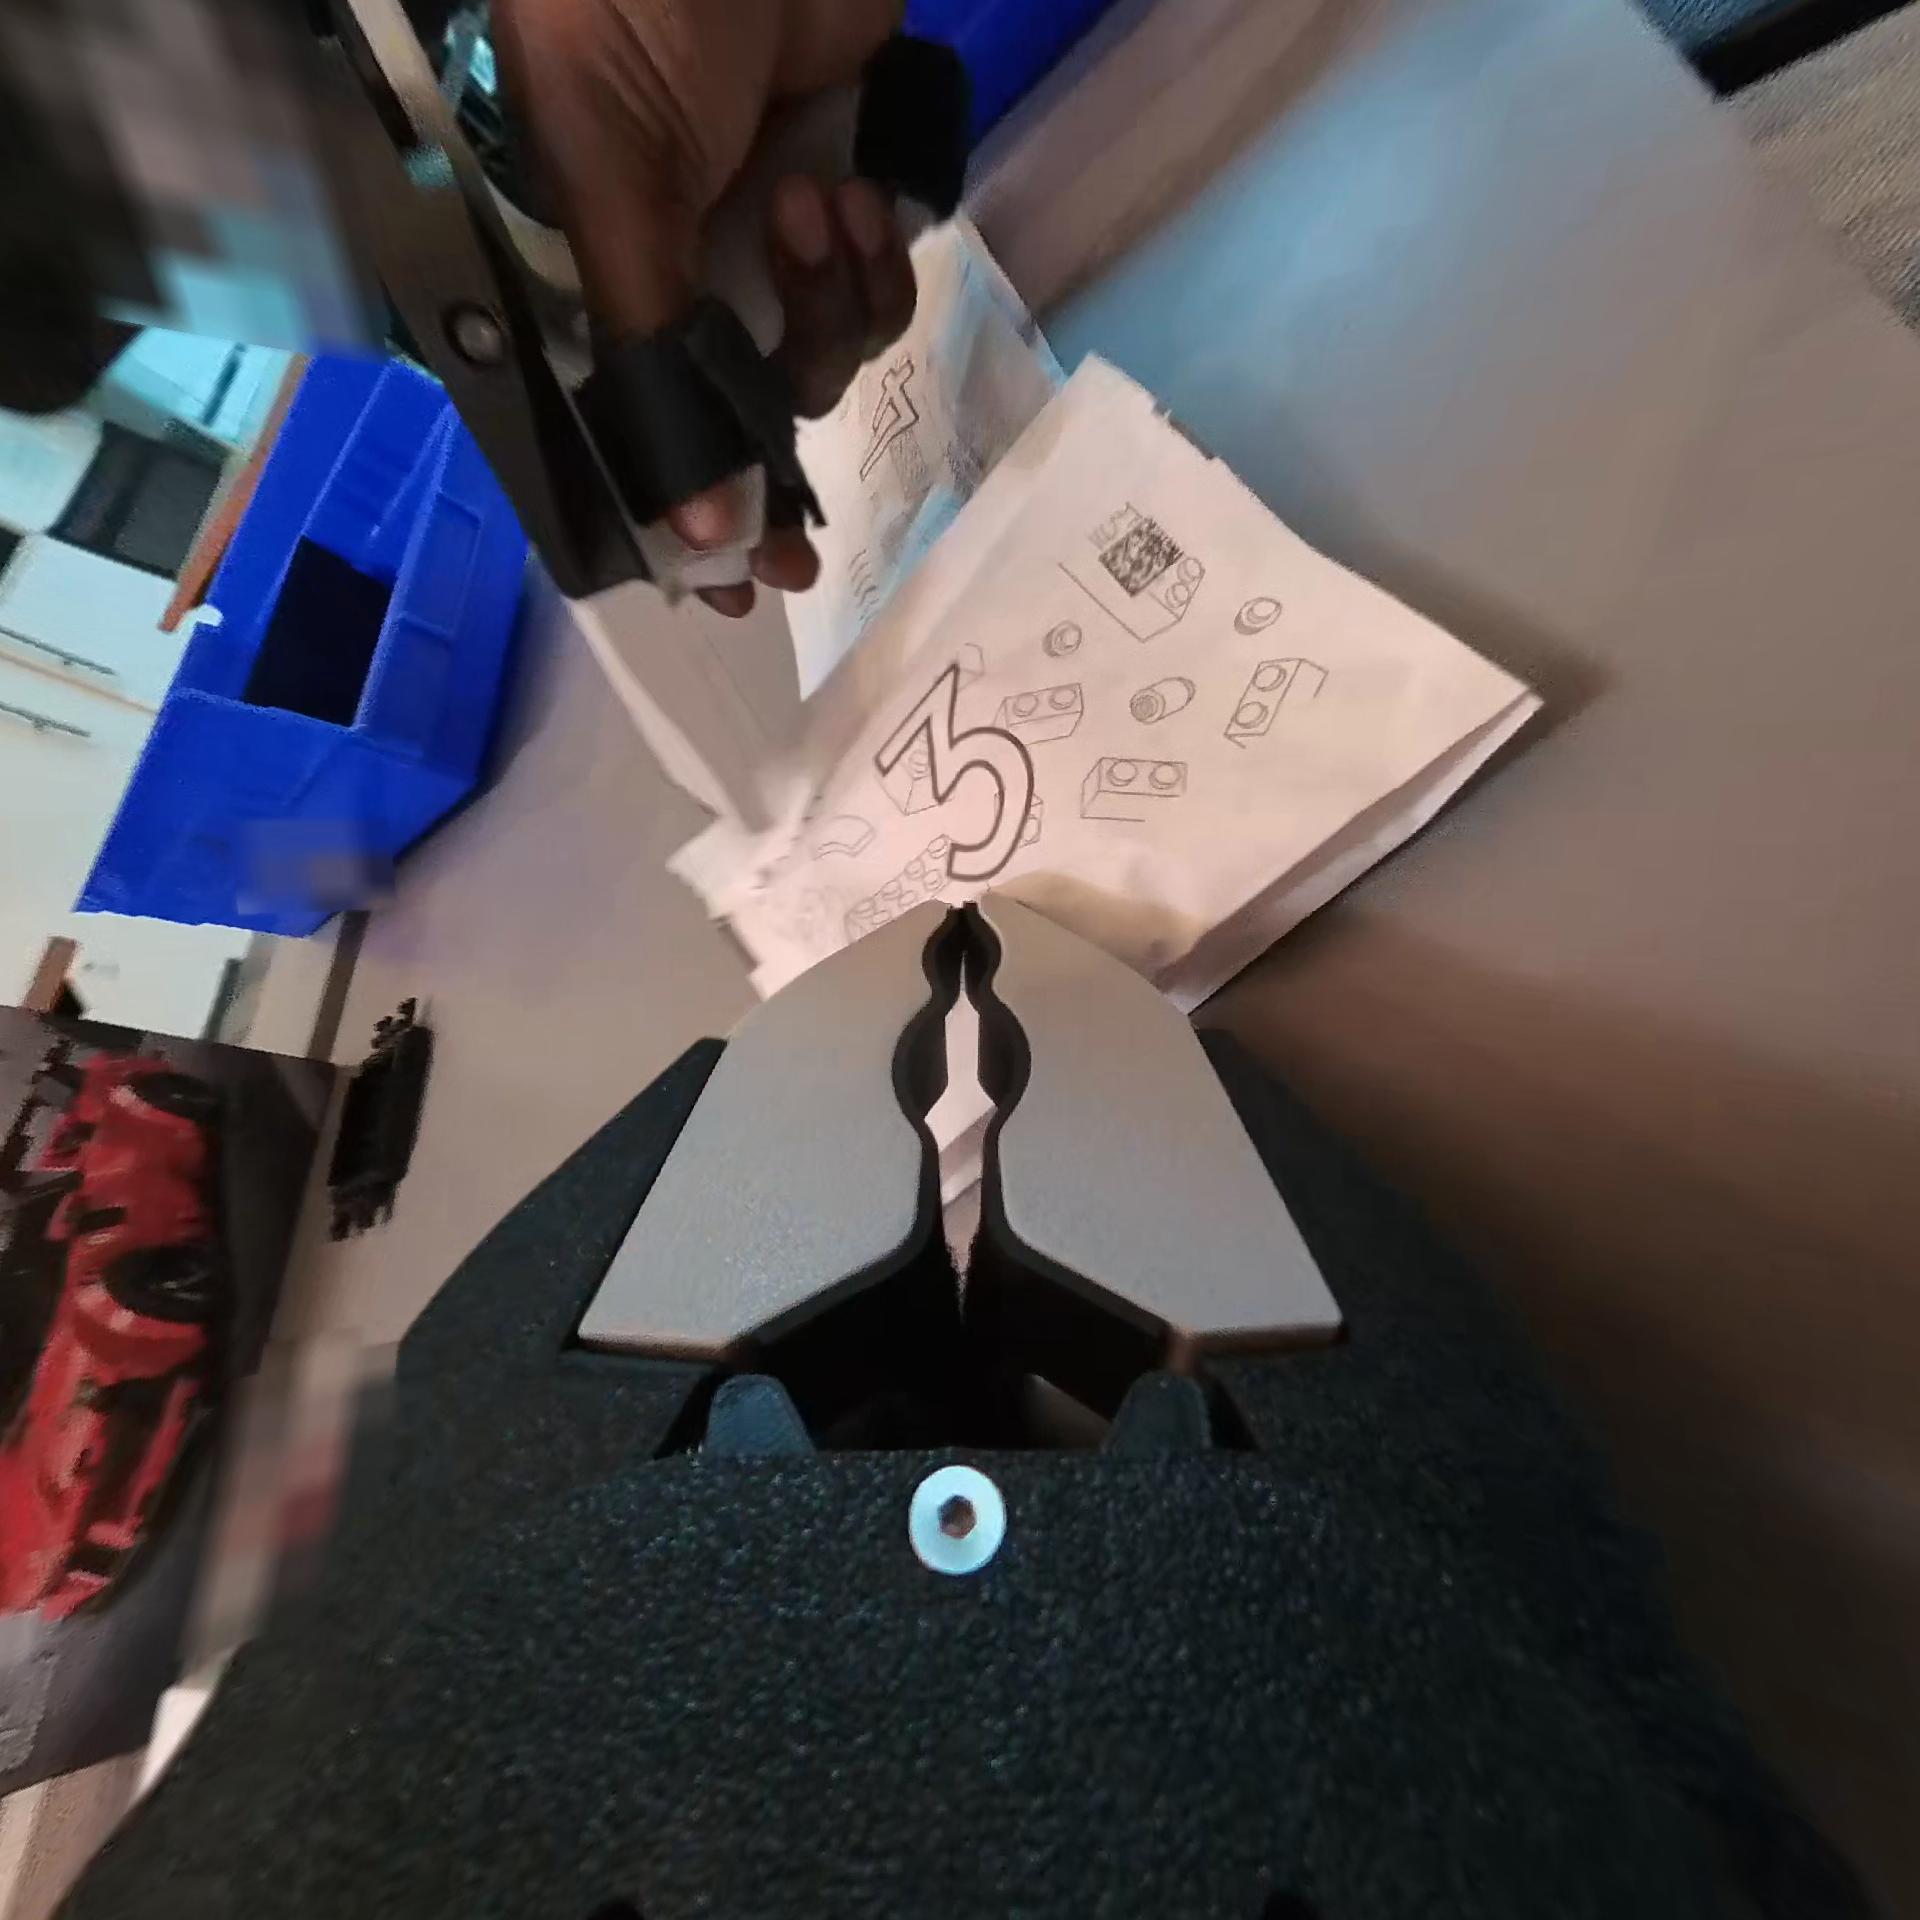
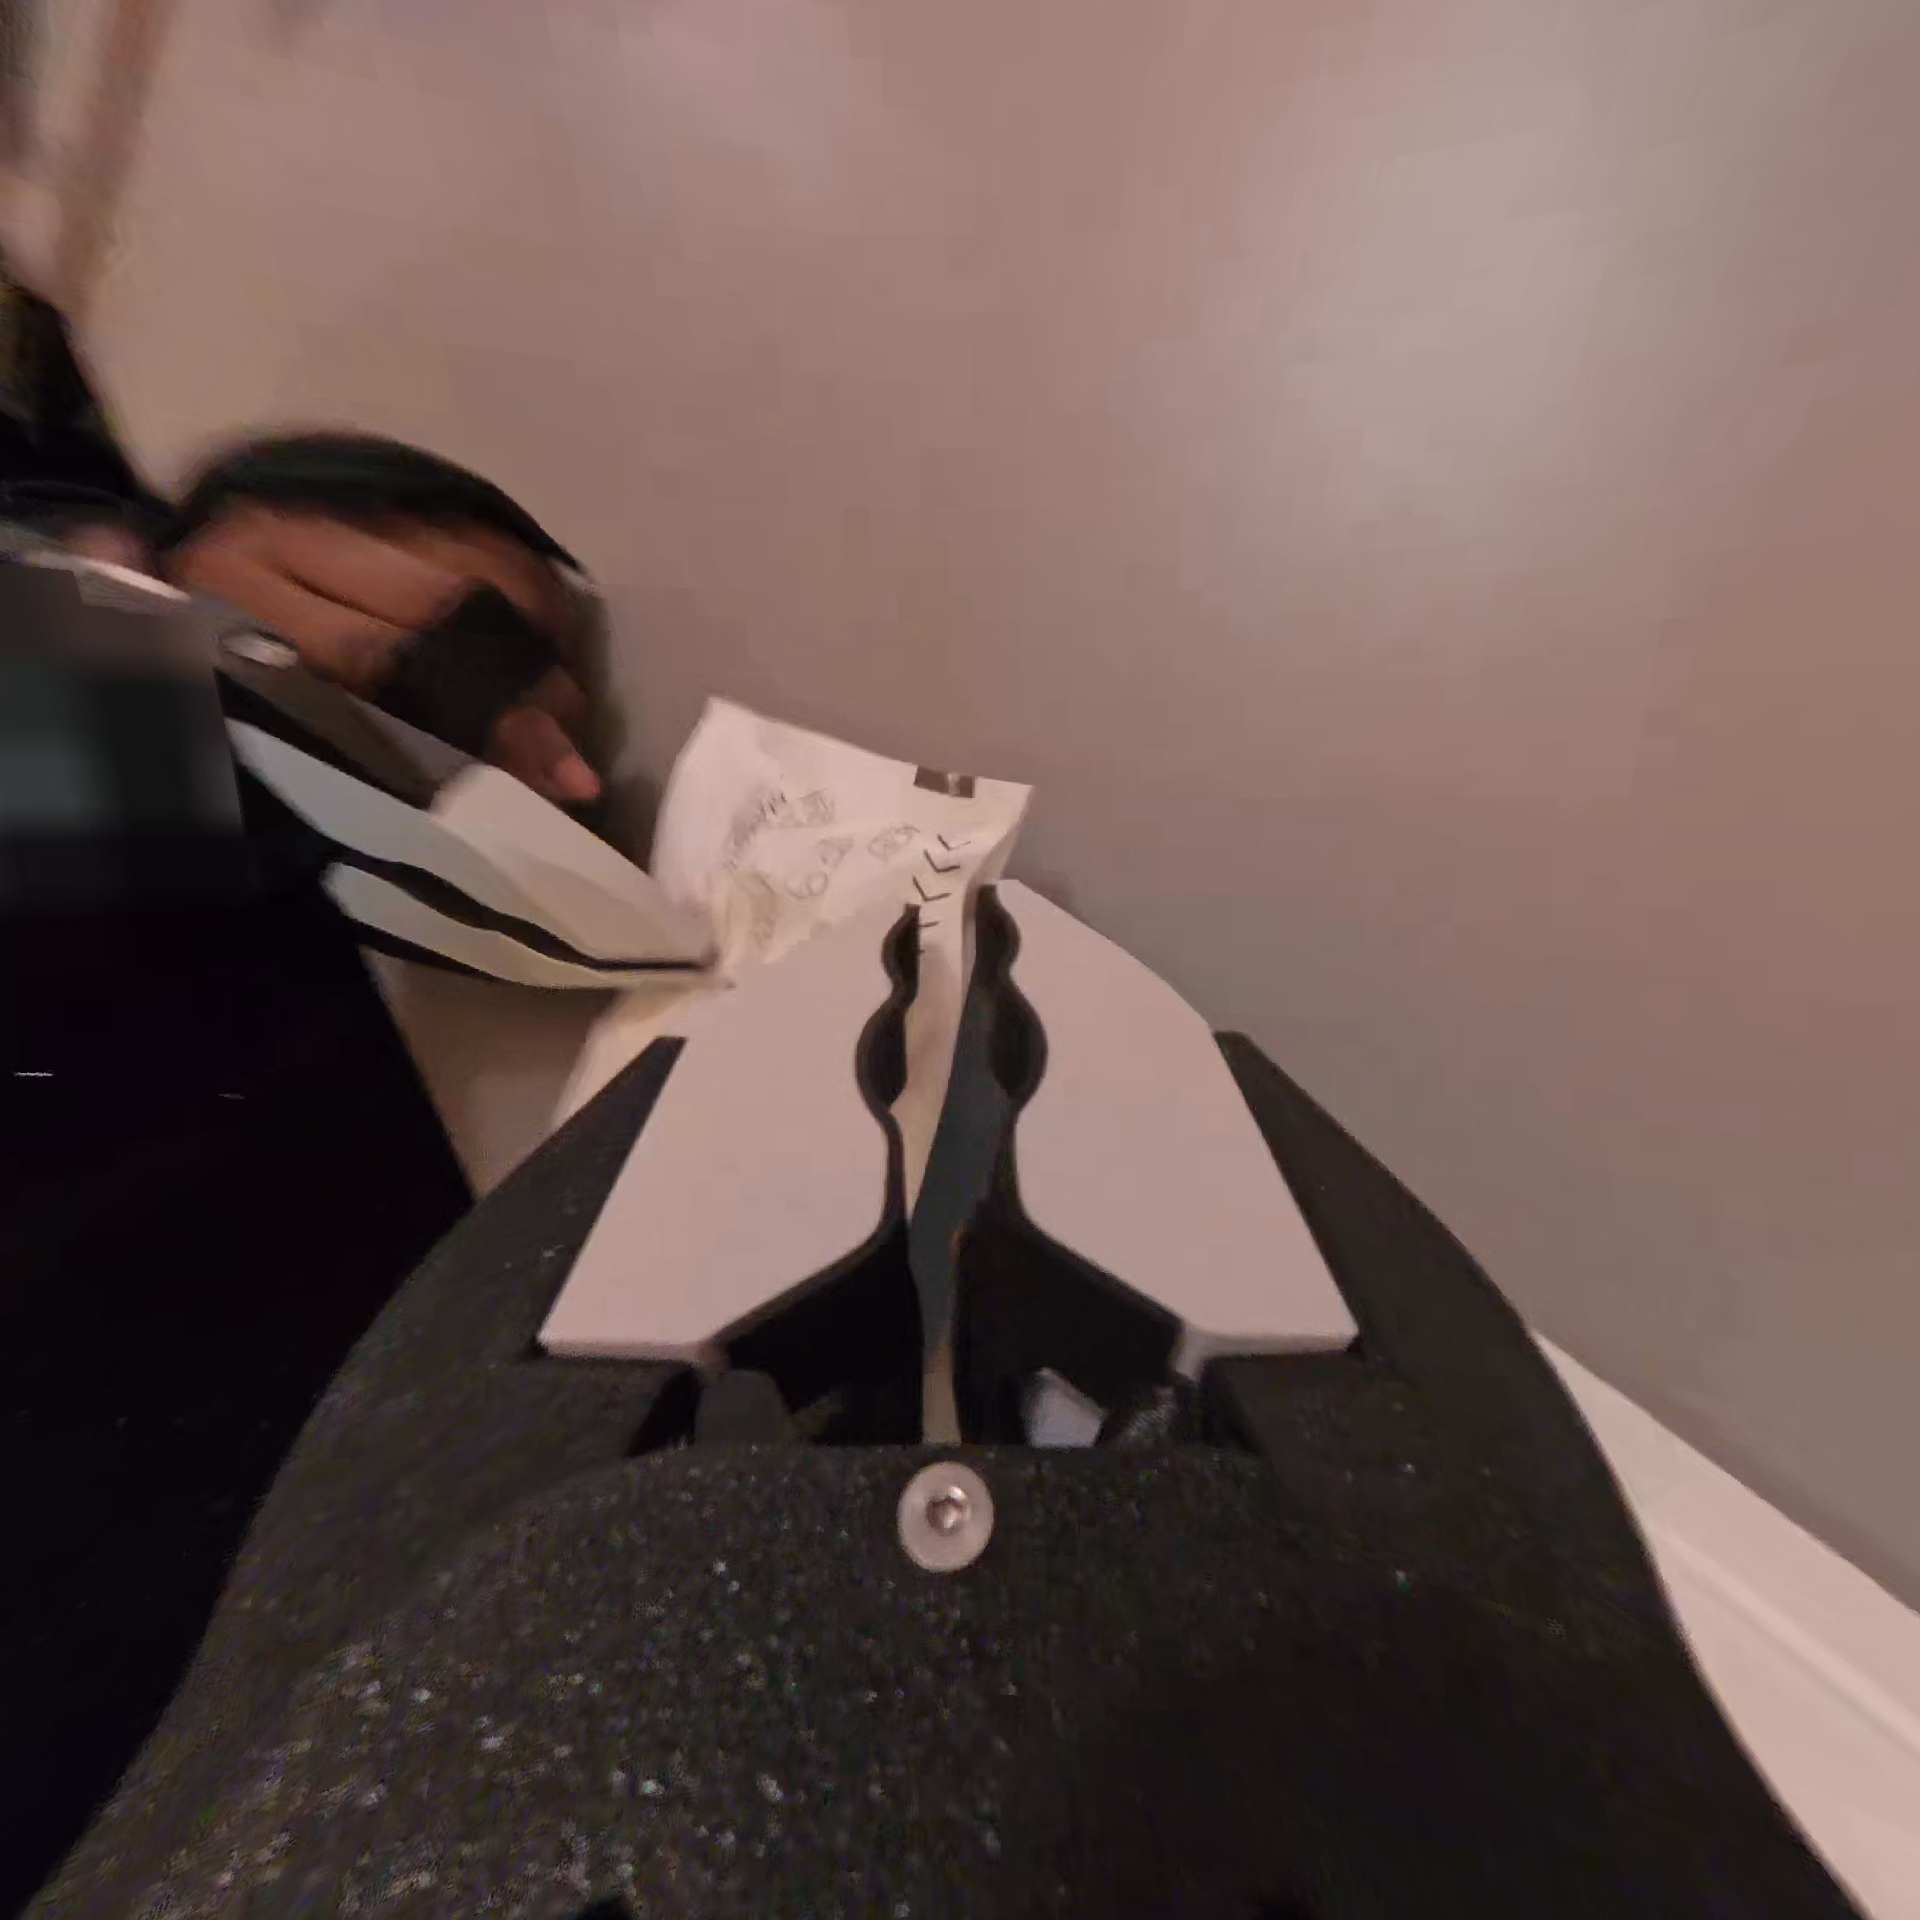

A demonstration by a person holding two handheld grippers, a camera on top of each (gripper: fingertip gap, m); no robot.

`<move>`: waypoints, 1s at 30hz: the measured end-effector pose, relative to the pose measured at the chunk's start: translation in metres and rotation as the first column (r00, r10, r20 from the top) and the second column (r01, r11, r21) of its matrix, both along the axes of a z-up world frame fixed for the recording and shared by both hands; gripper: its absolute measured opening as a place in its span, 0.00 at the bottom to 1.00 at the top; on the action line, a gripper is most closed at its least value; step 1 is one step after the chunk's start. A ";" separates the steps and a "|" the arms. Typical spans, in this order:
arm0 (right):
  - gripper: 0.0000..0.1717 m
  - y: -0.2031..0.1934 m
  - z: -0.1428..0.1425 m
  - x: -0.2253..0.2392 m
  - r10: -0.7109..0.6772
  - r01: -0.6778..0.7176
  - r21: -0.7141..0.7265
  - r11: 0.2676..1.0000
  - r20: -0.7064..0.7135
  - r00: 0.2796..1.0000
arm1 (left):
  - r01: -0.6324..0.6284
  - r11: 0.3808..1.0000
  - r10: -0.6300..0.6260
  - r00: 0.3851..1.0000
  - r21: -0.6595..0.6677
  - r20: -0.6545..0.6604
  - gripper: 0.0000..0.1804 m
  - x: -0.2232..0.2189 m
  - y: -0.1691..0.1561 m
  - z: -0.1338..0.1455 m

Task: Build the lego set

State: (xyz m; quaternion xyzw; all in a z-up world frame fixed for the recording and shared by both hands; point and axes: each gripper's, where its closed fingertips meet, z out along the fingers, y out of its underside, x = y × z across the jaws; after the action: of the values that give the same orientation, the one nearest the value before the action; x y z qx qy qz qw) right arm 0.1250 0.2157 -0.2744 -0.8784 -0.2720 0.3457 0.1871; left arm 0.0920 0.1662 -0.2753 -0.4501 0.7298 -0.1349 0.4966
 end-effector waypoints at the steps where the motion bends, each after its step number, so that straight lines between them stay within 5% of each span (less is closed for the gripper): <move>1: 0.02 0.001 0.008 -0.003 -0.019 0.019 -0.003 1.000 -0.078 0.997 | 0.010 1.000 -0.010 1.000 -0.021 0.009 0.00 0.000 -0.002 0.000; 5: 0.03 -0.006 0.012 -0.002 0.003 -0.002 0.004 1.000 -0.151 0.989 | 0.015 1.000 -0.015 1.000 0.006 -0.001 0.00 0.001 -0.004 0.000; 8: 0.17 -0.014 0.015 -0.009 0.001 -0.009 -0.040 0.999 -0.199 0.980 | 0.018 0.998 -0.018 1.000 0.054 0.007 0.00 0.001 -0.004 0.000; 16: 0.11 0.002 -0.013 0.018 -0.115 0.115 -0.002 0.993 0.018 0.993 | -0.003 0.998 0.003 1.000 0.060 0.004 0.00 0.002 -0.003 -0.001; 20: 0.15 -0.008 -0.016 0.005 -0.089 0.088 -0.037 0.995 -0.037 0.995 | 0.001 0.998 -0.002 1.000 0.061 0.013 0.00 0.002 -0.004 -0.001; 21: 0.00 -0.004 -0.014 0.009 -0.090 0.090 0.022 0.996 -0.024 0.996 | -0.001 0.999 0.000 1.000 0.036 0.016 0.00 0.002 -0.005 -0.001; 25: 0.00 -0.002 0.037 0.005 -0.002 0.035 0.301 0.953 -0.109 0.994 | -0.080 0.971 0.103 0.990 -0.224 0.093 0.00 -0.002 0.009 0.026; 30: 0.00 -0.019 0.090 -0.004 0.140 -0.056 0.527 0.848 -0.122 0.983 | 0.091 0.756 0.168 0.930 -0.648 0.327 0.22 -0.010 0.036 0.096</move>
State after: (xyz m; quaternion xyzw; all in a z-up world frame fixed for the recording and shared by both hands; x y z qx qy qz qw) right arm 0.1210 0.1970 -0.1848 -0.7501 -0.3846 0.3355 0.4206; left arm 0.0816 0.2025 -0.1793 -0.5767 0.5213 -0.4515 0.4379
